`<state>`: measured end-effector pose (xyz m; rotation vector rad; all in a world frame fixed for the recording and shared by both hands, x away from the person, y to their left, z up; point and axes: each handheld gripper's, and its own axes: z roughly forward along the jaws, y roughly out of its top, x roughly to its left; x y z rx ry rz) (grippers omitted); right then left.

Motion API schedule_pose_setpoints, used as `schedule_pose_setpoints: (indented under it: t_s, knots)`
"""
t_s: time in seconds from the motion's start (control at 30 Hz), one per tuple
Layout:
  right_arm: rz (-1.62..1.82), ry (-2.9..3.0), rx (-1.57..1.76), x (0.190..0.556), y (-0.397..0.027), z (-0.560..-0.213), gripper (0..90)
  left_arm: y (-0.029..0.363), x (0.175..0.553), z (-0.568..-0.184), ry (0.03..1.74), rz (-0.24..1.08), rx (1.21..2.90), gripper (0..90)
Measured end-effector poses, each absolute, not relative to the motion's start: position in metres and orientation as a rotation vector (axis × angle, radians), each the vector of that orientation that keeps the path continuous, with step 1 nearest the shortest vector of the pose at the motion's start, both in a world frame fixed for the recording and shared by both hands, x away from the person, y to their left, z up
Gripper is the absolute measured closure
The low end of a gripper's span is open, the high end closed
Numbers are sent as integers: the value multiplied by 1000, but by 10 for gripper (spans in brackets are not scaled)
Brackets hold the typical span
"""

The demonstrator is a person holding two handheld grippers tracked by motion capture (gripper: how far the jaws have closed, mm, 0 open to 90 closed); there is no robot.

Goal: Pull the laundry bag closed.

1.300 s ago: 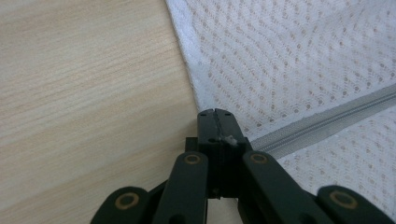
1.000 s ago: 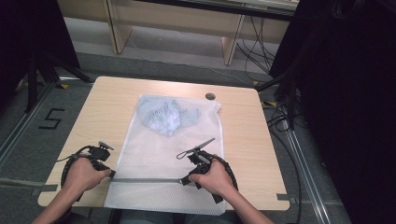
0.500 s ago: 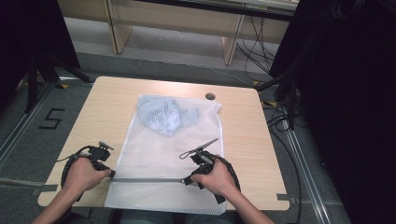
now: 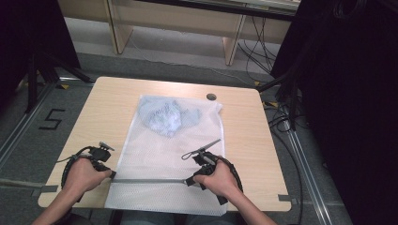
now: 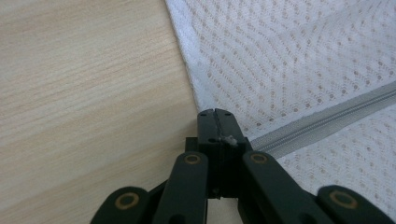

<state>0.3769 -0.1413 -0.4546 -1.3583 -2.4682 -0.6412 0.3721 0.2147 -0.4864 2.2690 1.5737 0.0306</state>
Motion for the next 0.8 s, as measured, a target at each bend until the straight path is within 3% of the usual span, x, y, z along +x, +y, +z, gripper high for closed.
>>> schedule_pose_setpoints:
  t_s: [0.8]
  knots:
    - [-645, -2442, -1402, 376, -152, -453, 868, 215, 372, -487, 1574, 31, 2267, 899]
